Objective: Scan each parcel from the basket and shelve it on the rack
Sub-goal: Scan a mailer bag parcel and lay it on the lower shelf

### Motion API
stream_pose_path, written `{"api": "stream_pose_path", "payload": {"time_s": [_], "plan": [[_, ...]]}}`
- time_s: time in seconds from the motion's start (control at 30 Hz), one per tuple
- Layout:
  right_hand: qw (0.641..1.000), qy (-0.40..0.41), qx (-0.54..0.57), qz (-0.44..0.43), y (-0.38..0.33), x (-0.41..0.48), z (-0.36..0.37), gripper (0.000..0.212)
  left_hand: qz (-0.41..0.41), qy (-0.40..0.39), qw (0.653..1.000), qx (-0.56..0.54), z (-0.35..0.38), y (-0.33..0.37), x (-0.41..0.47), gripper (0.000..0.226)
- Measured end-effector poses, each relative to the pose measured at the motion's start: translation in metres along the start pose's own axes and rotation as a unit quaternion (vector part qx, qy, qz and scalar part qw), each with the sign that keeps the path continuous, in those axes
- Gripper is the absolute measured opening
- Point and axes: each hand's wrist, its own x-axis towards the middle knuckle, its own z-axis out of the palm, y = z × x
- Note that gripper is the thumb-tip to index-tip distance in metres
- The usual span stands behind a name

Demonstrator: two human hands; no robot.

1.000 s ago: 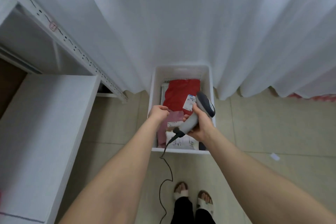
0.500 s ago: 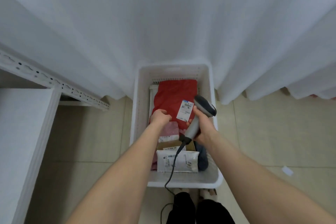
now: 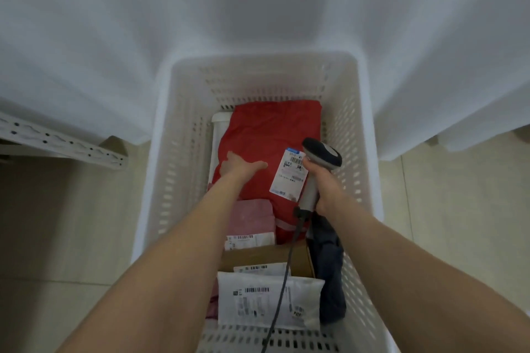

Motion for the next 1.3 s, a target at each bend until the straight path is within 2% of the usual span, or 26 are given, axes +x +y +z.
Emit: {"api": "stream_pose_path", "payload": {"time_s": [0.1, 0.23, 0.4, 0.53, 0.73, 0.9, 1.0, 1.13, 1.3], "plan": [[1.0, -0.004, -0.01, -0.007, 0.01, 0.039, -0.004, 0.036, -0.01, 0.038, 0.999, 0.023, 0.016, -0.009, 0.034, 0.118], [1.0, -0.013, -0.01, -0.022, 0.02, 0.065, -0.003, 0.03, -0.031, -0.036, 0.997, -0.062, 0.038, -0.017, 0.056, 0.117], [0.999, 0.003, -0.041, -0.012, 0.024, 0.055, 0.0, 0.046, -0.055, -0.087, 0.983, -0.154, 0.042, -0.014, 0.039, 0.075], [0.999, -0.001, -0.042, -0.023, 0.013, 0.013, 0.008, 0.048, -0.037, -0.102, 0.977, -0.185, 0.021, -0.004, 0.004, 0.067], [0.997, -0.011, -0.027, -0.072, -0.021, -0.093, 0.027, 0.039, -0.007, -0.037, 0.975, -0.218, -0.041, 0.026, -0.082, 0.058], [0.996, -0.025, -0.017, -0.079, -0.06, -0.199, 0.045, 0.04, 0.023, 0.029, 0.974, -0.221, -0.115, 0.059, -0.161, 0.05], [0.996, -0.025, 0.009, -0.085, -0.084, -0.263, 0.056, 0.039, 0.016, 0.049, 0.976, -0.211, -0.165, 0.076, -0.207, 0.069], [0.991, -0.04, 0.043, -0.12, -0.111, -0.345, 0.072, 0.018, 0.024, 0.073, 0.978, -0.195, -0.231, 0.097, -0.272, 0.09], [0.988, -0.049, 0.057, -0.134, -0.139, -0.43, 0.085, 0.018, 0.027, 0.144, 0.981, -0.13, -0.319, 0.119, -0.353, 0.128]]}}
